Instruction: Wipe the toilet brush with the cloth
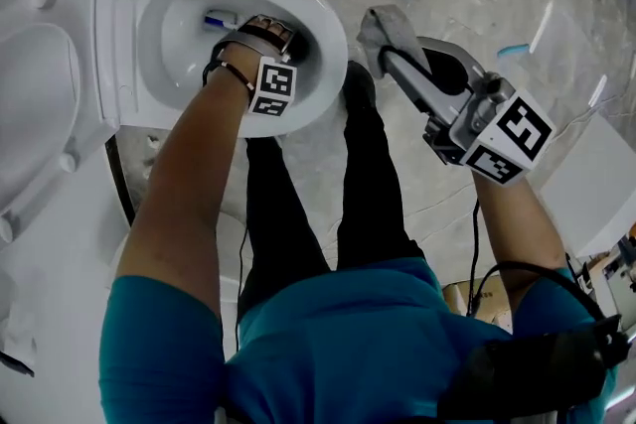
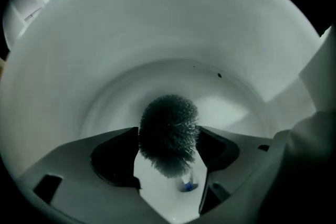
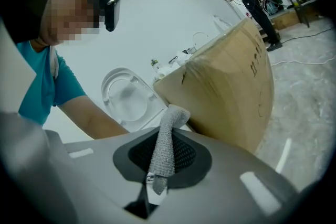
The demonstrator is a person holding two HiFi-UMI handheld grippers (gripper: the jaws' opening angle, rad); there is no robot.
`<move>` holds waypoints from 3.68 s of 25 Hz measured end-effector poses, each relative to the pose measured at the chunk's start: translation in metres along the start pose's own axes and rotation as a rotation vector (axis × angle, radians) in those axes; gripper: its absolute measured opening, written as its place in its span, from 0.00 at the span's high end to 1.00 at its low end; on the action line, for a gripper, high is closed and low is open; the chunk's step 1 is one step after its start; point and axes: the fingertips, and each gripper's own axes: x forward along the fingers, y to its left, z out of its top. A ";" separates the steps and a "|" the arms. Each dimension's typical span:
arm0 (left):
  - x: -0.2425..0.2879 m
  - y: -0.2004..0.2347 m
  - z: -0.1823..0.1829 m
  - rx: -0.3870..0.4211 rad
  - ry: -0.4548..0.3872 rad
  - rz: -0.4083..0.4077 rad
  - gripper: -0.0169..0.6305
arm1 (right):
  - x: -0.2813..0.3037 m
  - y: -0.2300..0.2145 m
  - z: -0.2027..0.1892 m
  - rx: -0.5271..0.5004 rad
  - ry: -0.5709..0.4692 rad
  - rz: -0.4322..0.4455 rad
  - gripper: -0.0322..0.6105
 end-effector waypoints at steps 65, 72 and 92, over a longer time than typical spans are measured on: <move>-0.938 0.079 -0.118 -1.272 -0.798 1.319 0.67 | 0.020 0.469 0.397 -0.779 -0.052 0.133 0.92; -0.963 0.090 -0.122 -1.330 -0.871 1.329 0.67 | 0.048 0.491 0.423 -0.856 -0.067 0.094 0.92; -0.969 0.095 -0.146 -1.420 -1.000 1.315 0.67 | 0.049 0.456 0.431 -0.841 -0.040 -0.016 0.92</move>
